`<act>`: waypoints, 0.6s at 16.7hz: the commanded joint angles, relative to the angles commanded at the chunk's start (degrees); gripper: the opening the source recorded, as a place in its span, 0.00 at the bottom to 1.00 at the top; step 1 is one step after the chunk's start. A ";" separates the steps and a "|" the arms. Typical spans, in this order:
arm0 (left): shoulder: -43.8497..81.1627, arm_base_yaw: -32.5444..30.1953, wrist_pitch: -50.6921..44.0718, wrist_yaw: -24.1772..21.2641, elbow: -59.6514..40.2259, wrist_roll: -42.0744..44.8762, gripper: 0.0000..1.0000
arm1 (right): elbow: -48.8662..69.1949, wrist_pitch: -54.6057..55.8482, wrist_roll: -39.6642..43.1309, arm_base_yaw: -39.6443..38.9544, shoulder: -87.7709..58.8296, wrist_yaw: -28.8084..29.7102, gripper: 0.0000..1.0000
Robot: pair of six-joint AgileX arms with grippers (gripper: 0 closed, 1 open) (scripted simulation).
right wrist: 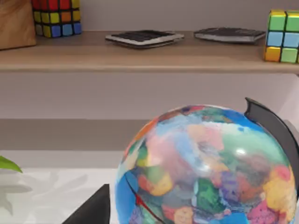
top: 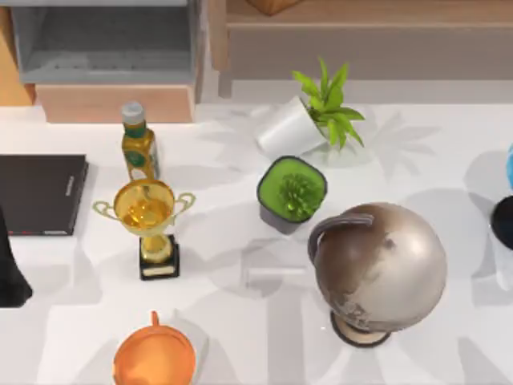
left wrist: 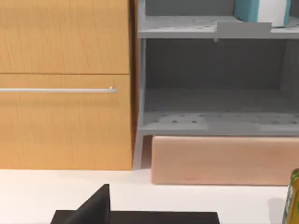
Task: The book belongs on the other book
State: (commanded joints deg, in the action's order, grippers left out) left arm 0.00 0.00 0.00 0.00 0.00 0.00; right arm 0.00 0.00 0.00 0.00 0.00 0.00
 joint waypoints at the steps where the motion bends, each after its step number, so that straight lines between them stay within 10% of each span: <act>1: 0.00 0.00 0.00 0.00 0.00 0.00 1.00 | 0.00 0.00 0.00 0.00 0.00 0.00 1.00; 10: 21.84 -4.07 9.38 3.37 -18.25 -0.08 1.00 | 0.00 0.00 0.00 0.00 0.00 0.00 1.00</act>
State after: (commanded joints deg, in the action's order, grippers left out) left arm 21.84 -4.07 9.38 3.37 -18.25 -0.08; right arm 0.00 0.00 0.00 0.00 0.00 0.00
